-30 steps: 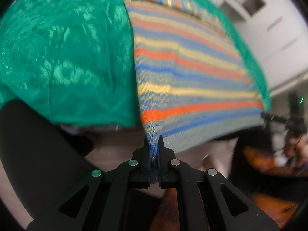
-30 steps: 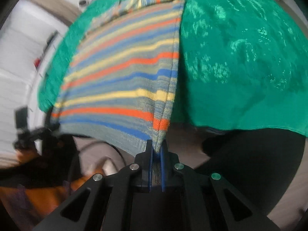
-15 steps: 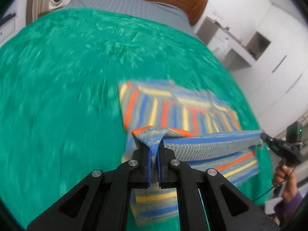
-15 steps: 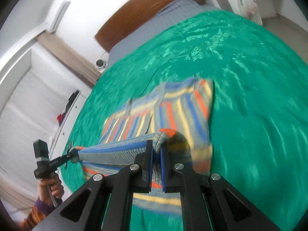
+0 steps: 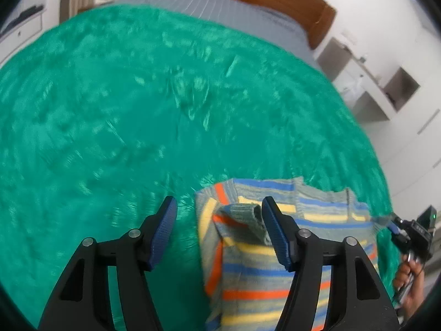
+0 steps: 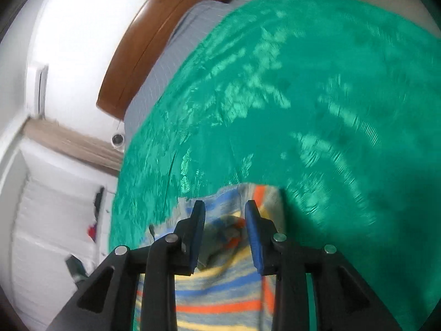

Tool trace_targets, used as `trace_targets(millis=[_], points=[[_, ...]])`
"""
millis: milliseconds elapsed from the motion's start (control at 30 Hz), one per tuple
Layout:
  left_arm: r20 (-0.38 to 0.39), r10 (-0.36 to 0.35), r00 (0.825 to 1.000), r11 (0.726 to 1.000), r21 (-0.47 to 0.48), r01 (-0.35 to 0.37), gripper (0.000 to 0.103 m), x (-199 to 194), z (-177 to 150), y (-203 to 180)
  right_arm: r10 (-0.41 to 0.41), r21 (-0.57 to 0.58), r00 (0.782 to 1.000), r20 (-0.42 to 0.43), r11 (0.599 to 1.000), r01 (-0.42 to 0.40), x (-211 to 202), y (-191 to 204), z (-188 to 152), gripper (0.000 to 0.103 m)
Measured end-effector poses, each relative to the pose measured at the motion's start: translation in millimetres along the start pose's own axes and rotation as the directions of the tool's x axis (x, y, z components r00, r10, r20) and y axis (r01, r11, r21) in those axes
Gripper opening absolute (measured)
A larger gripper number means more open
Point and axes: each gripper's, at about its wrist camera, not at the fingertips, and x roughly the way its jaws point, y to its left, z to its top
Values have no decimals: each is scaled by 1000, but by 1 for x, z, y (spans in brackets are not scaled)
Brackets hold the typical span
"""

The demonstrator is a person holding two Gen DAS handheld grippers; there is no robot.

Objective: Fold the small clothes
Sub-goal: 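Lift the hem with both grippers, fold it toward the collar, and open them, then grasp the edge of the folded sweater with the right gripper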

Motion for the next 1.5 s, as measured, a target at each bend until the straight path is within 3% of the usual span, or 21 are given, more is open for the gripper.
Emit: trace_targets(millis=[100,133,167,233,267,300,367,433,500,567,700,767,833,933,1000,1033,1067,1100,1233,1367,1500], points=[[-45,-43,998,991,122,48,67,-15,-8,-8,-33,-172,992,-120,985,12,-7,22,-6,32],[-109,-70,992,975,204,91,67,-14,-17,-18,-42,-212,986,-162,977,7,-3,26,-8,31],[-170,-84,982,961,247,125,69,-3,-18,-26,-72,-257,972,-223,966,13,2,33,-13,31],[-312,-101,945,931,304,200,69,22,-31,-46,-128,-314,935,-331,949,19,25,41,-23,32],[-344,-77,936,925,324,196,69,38,-36,-56,-175,-339,903,-392,940,35,48,45,-27,31],[-335,-55,941,928,332,172,68,47,-38,-64,-209,-354,892,-401,933,60,61,47,-29,31],[-262,-38,964,958,266,110,68,63,-23,-69,-208,-354,920,-331,932,84,83,56,-20,31],[-174,-29,984,990,134,53,68,62,-2,-58,-168,-337,976,-142,935,112,82,73,-4,31],[-90,-80,993,997,-25,78,69,45,12,-38,-121,-275,992,-24,955,110,68,79,2,32],[-51,-116,992,991,-79,112,72,27,17,-23,-75,-225,997,4,972,74,53,78,2,32],[-84,-66,994,996,48,70,74,-2,-15,-14,-115,-330,992,-57,940,90,21,73,-13,35],[-130,-71,989,992,92,84,74,-14,-46,-10,-137,-344,986,-99,934,96,1,60,-31,56],[-180,-62,982,987,136,87,74,-23,-82,-7,-154,-353,982,-112,930,105,-24,46,-51,68],[-204,9,979,970,241,42,72,-28,-131,-23,-157,-350,972,-177,933,87,-47,29,-81,68],[-187,67,980,956,292,-10,64,-24,-151,-32,-173,-372,958,-227,925,79,-47,23,-101,68],[-172,88,981,954,297,-33,59,-22,-155,-33,-205,-397,945,-253,913,91,-39,22,-109,57],[-156,106,982,955,291,-57,51,-20,-158,-32,-258,-421,924,-281,899,123,-29,16,-120,13],[-149,116,982,956,285,-70,48,-20,-159,-30,-287,-415,912,-291,897,150,-25,10,-125,5],[-131,107,986,970,232,-75,42,-24,-166,-19,-263,-287,932,-250,939,188,-36,-20,-129,2],[-88,106,990,966,244,-81,45,-25,-170,-21,-285,-304,936,-205,928,216,-33,-18,-141,2],[-77,76,994,981,182,-61,61,-45,-175,-14,-207,-247,963,-170,955,162,-50,-21,-142,10]])
